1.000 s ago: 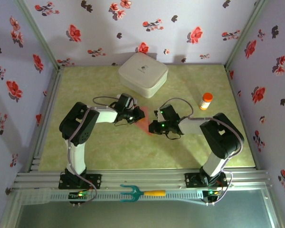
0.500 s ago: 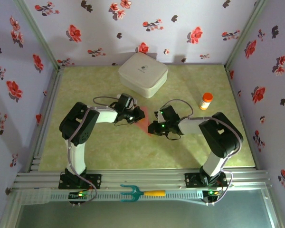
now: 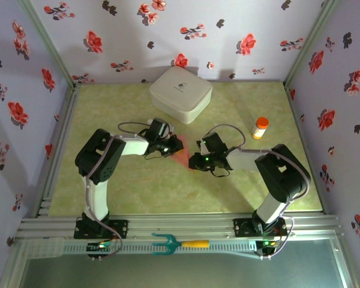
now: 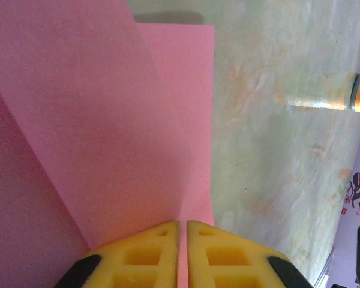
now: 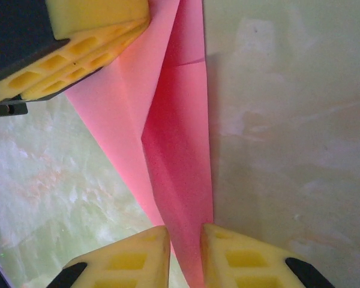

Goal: Fold a paper plane with a square sheet of paper (pick it up from the middle)

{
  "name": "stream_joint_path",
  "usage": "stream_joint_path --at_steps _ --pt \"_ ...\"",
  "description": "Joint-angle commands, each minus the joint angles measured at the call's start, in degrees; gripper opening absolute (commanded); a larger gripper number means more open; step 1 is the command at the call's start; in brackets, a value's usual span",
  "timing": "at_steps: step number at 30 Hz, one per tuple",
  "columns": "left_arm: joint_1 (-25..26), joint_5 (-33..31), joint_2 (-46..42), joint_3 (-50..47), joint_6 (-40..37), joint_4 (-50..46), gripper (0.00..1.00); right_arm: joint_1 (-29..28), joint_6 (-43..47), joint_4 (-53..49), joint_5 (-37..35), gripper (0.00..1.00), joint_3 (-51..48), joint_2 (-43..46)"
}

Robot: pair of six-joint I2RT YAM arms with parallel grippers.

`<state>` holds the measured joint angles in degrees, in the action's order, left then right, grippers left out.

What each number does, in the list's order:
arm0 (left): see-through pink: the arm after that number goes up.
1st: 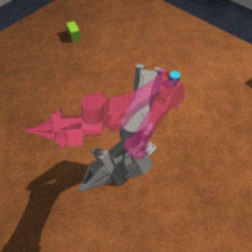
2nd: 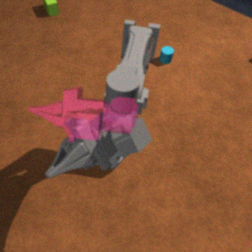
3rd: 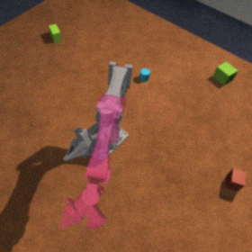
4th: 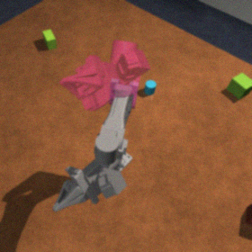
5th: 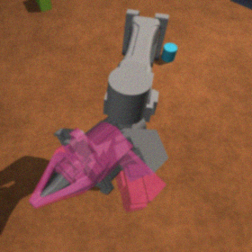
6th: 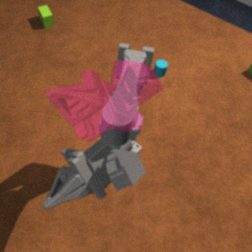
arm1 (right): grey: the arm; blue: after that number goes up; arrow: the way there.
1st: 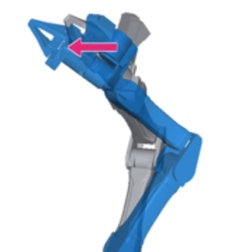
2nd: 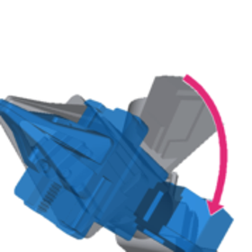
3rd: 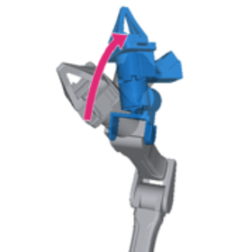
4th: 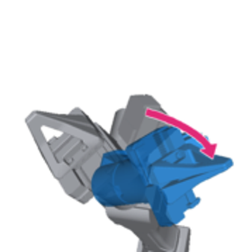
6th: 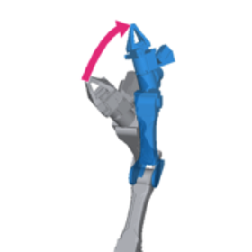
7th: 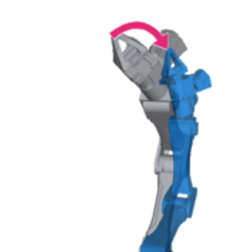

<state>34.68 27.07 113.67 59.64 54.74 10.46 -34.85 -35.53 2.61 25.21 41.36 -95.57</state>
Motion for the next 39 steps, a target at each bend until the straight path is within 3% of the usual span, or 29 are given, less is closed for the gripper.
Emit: stream_joint_path --at_steps 1,3,5,14,35,37,39 --pt "0.22 -0.53 1.87 0.04 -1.08 -2.79 0.13 0.33 1.24 -4.35 -2.11 0.18 0.71 0.06" --pt "0.23 -0.53 1.91 0.04 -1.12 -2.73 0.13 0.32 1.62 -4.53 -2.95 0.18 1.07 1.1" --pt "0.22 -0.51 1.91 0.1 -1.12 -2.76 0.13 0.31 3.05 -5.87 -3.43 0.25 1.98 1.73" --pt "0.3 -0.28 1.97 0.13 -1.13 -2.48 0.13 0.29 6.79 -10.24 -4.92 0.26 4.16 0.1" --pt "0.34 -0.18 2.04 -0.05 -0.57 -2.02 0.13 0.22 6.89 -9.47 -1.07 0.18 2.87 -0.69" --pt "0.33 -0.2 2.0 -0.1 -0.51 -2.11 0.13 0.22 6.54 -9.31 -0.3 0.12 2.48 -0.33" --pt "0.3 -0.31 1.96 -0.12 -0.56 -2.11 0.13 0.22 6.22 -9.33 -0.03 0.14 1.85 0.02"
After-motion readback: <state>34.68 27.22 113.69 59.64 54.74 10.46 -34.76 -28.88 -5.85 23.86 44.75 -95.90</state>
